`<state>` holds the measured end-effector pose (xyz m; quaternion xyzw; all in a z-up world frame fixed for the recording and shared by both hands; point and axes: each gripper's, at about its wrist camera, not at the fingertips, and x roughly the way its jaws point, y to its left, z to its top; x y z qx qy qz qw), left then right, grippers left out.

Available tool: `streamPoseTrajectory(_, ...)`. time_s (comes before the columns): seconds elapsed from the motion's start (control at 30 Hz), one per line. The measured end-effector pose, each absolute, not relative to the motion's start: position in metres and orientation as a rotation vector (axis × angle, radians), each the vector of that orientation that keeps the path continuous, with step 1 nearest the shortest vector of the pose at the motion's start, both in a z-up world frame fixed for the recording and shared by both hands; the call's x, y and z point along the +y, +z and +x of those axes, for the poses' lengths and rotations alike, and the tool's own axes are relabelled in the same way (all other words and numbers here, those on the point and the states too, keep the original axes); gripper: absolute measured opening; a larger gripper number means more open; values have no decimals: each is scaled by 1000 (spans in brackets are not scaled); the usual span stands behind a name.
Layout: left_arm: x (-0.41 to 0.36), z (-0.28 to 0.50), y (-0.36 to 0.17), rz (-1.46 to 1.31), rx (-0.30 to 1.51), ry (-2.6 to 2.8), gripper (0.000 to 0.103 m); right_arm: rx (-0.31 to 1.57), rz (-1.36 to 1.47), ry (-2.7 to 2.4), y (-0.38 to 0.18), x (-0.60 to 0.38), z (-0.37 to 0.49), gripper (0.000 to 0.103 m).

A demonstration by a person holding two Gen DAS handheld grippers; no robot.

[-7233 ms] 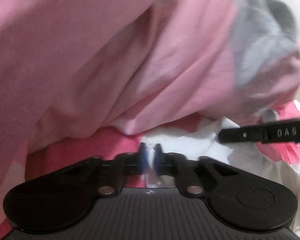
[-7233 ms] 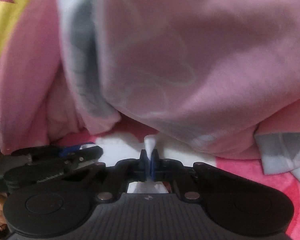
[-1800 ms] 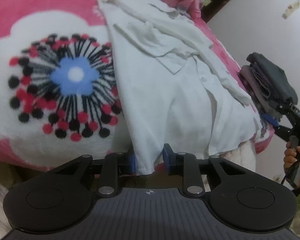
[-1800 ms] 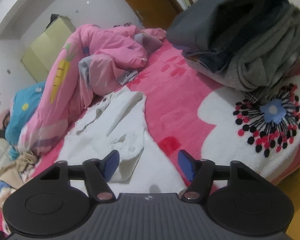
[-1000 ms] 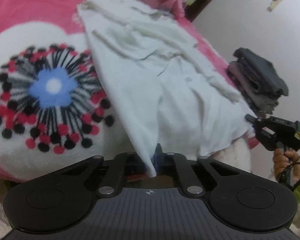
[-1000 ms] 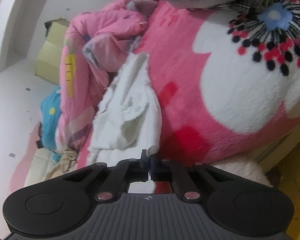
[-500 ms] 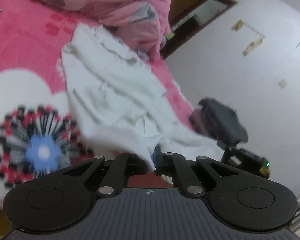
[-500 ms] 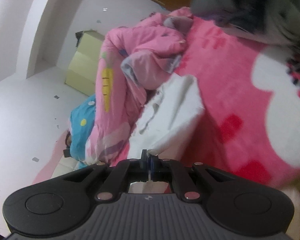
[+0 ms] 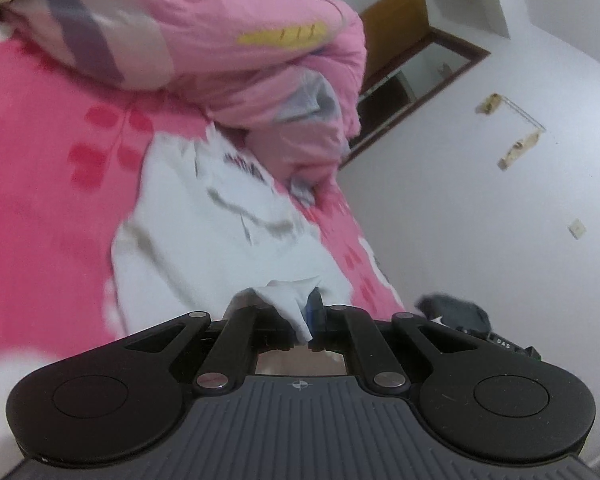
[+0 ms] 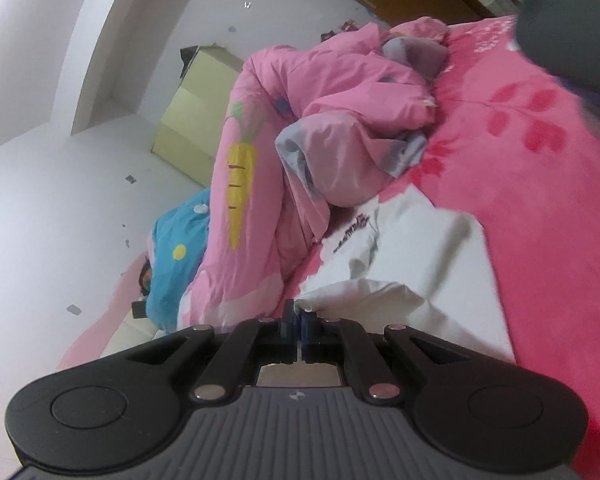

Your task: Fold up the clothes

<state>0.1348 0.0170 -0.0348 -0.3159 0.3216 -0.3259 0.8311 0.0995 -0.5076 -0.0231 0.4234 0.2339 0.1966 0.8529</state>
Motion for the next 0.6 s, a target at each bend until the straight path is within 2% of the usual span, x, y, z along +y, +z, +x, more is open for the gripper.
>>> streamPoseTrajectory(0.2, 6, 240, -38, -619, 689, -624, 3, 527, 878, 418, -39, -498, 225, 2)
streamPoseTrajectory(0.37, -4, 334, -68, -612, 739, -543, 3, 574, 911, 360, -77, -496, 335, 2)
streamPoseTrajectory(0.53, 4, 392, -107, -746, 788, -485, 5, 623, 1065, 301, -132, -503, 389, 4)
streamPoseTrajectory(0.6, 9, 398, -113, -820, 801, -503, 9, 663, 1097, 271, -146, -504, 394, 7)
